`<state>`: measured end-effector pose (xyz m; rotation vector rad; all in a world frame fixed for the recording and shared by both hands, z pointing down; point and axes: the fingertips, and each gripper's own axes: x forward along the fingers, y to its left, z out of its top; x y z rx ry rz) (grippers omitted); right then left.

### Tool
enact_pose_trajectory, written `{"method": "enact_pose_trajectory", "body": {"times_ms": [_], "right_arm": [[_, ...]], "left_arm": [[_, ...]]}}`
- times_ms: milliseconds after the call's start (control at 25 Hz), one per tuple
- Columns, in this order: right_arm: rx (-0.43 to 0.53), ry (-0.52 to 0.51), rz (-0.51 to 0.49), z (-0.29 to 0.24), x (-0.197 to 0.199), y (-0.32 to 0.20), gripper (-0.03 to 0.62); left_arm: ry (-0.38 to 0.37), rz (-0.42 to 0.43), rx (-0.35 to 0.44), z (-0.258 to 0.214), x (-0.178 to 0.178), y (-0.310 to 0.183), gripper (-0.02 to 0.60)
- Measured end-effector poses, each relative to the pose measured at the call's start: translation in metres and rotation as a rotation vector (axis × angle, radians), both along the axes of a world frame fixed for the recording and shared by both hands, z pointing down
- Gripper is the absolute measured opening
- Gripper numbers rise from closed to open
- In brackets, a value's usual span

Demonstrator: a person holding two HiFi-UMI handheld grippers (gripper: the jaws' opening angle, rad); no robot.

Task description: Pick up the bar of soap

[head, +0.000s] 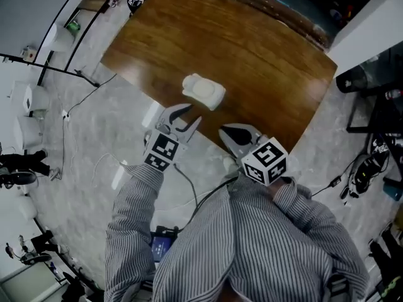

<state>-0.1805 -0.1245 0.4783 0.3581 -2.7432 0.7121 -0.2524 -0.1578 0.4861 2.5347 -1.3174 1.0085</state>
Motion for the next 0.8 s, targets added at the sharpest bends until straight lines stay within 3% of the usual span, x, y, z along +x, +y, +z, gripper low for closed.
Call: {"method": "enact_pose_trajectory", "body": {"times_ms": [440,680,800], "right_arm": [[-0.080,0.020,0.032,0.030,-0.014,-0.044,0.002],[-0.123,0.042,0.035,0.043,-0.011,-0.053,0.002],[-0.136,0.048,0.037,0.047,-0.011,-0.057,0.002]], "left_arm": [[-0.299,0.448,-0.179,0.059,-0.015,-0.071,0.196],[-0.420,0.705,-0.257,0.079,-0.017,-0.087,0.224],[-0.431,0.789,-0.287,0.084,-0.016,-0.088,0.244]]}}
